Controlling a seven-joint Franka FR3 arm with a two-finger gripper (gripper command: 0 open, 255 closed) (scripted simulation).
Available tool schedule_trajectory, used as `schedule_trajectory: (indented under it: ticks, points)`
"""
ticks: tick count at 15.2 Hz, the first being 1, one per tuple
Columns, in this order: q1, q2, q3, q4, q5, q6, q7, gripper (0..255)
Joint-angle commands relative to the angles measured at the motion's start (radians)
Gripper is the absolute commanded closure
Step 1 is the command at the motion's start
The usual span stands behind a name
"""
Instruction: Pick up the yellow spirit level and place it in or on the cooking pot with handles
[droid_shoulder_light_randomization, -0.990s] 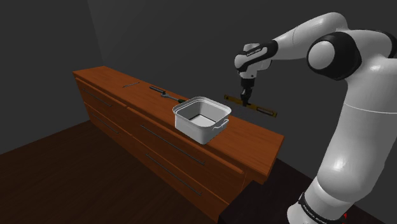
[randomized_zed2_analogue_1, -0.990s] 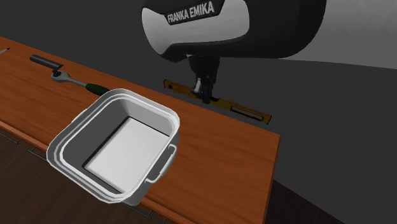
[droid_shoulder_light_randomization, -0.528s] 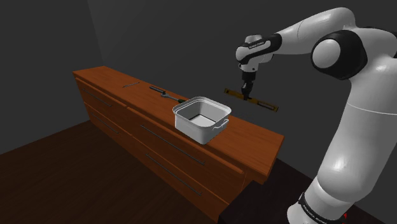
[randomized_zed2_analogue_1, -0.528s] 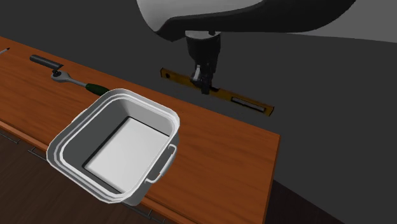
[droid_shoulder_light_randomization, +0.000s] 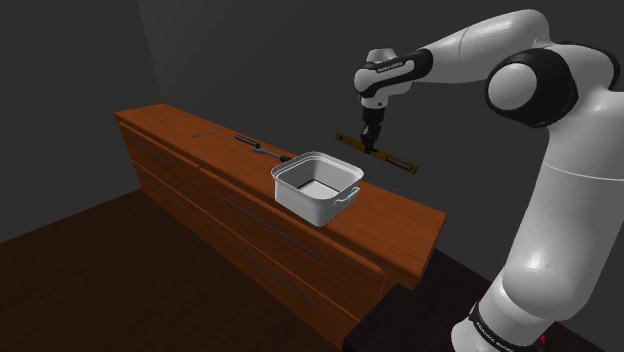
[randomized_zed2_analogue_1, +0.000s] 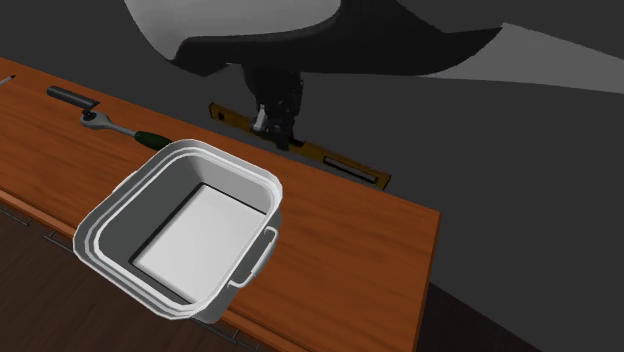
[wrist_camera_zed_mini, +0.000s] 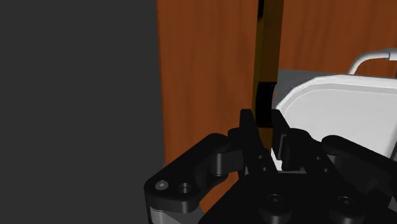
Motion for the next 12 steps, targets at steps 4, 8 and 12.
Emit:
schedule_trajectory:
  ticks: [4,8,12]
  points:
    - [0.06,0.042,0.043,0.06,0.008,-0.02,0.103,255]
    - [0.105,0.092,0.075,0.129,0.015,-0.041,0.18,255]
    - [0.149,0.157,0.104,0.223,0.023,-0.07,0.254,255]
